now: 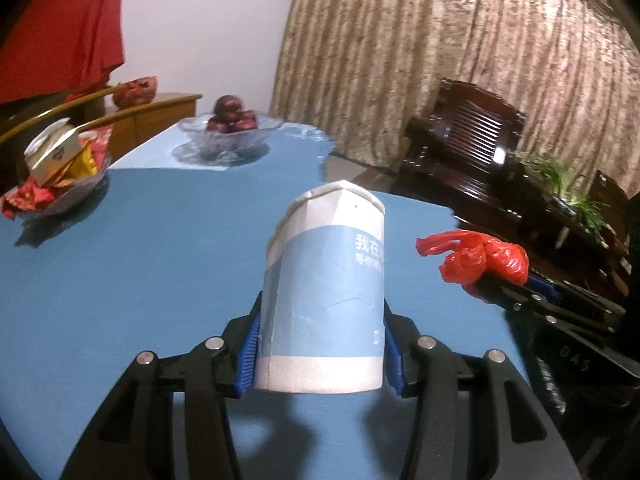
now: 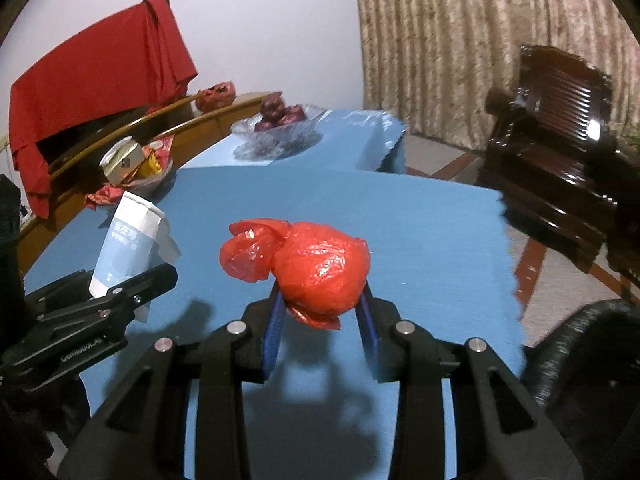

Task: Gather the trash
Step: 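Carry the paper cup and red bag over the bin and release both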

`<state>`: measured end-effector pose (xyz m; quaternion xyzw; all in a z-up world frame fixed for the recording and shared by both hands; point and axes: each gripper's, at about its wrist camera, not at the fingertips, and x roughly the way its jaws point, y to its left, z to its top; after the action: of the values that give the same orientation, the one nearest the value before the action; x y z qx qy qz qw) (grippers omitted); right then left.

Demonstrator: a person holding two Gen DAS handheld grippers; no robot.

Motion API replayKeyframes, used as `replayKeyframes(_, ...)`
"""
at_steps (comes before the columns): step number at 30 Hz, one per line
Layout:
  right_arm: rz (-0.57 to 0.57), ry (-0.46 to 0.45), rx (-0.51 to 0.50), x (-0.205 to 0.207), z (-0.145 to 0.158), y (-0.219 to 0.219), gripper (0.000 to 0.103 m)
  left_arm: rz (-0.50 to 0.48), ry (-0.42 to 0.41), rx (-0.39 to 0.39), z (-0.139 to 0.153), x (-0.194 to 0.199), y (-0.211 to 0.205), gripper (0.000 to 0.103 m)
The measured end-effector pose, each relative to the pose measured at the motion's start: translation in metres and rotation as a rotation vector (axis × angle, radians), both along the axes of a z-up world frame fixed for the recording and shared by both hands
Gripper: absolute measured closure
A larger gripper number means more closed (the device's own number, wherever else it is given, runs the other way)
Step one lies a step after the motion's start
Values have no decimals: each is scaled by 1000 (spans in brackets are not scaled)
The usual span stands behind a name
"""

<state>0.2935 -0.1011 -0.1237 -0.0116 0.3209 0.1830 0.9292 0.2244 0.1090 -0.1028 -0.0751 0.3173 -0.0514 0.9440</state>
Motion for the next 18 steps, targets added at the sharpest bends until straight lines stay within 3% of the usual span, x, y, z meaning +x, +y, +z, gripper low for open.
replayKeyframes(8,-103,-31,-6,-42,20,-73,70,-113,-17,-15,14,-13,-63,53)
replayKeyframes(18,-268,-39,-22,-85,22,-164,70,-294,-29,-25,21,-17,-158,53)
